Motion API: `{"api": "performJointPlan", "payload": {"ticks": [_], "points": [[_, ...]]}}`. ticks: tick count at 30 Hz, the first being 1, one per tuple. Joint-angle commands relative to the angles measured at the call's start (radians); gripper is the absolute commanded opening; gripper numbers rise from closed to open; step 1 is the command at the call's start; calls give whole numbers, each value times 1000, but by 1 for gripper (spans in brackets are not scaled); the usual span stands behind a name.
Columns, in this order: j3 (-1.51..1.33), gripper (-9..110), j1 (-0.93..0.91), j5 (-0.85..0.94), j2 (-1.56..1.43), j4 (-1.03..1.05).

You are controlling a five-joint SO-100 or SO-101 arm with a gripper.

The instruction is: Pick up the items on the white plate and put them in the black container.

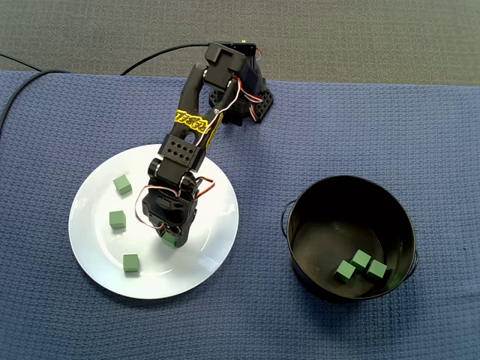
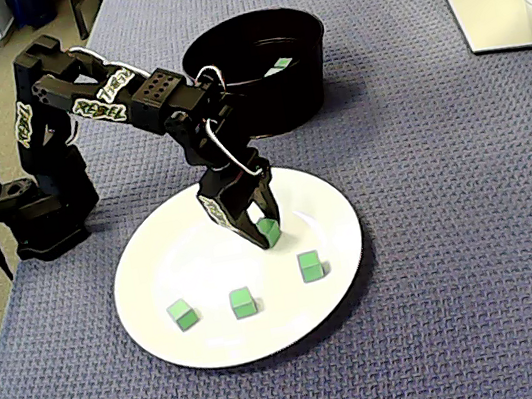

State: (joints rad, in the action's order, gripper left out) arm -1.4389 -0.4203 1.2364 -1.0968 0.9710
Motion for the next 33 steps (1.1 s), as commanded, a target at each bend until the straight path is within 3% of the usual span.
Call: {"api": "performJointPlan", "payload": {"ticks": [1,8,14,20,23,26,33], "points": [[123,0,-51,-115,-183,144],[368,0,-127,-565,-627,166],[437,0,167,-795,-900,161],[359,0,721,-799,-946,100],[209,0,891,-815,-887,-6],[-12,0,983,-841,-793,-86],[-436,1,991,-788,-554,-407]]}}
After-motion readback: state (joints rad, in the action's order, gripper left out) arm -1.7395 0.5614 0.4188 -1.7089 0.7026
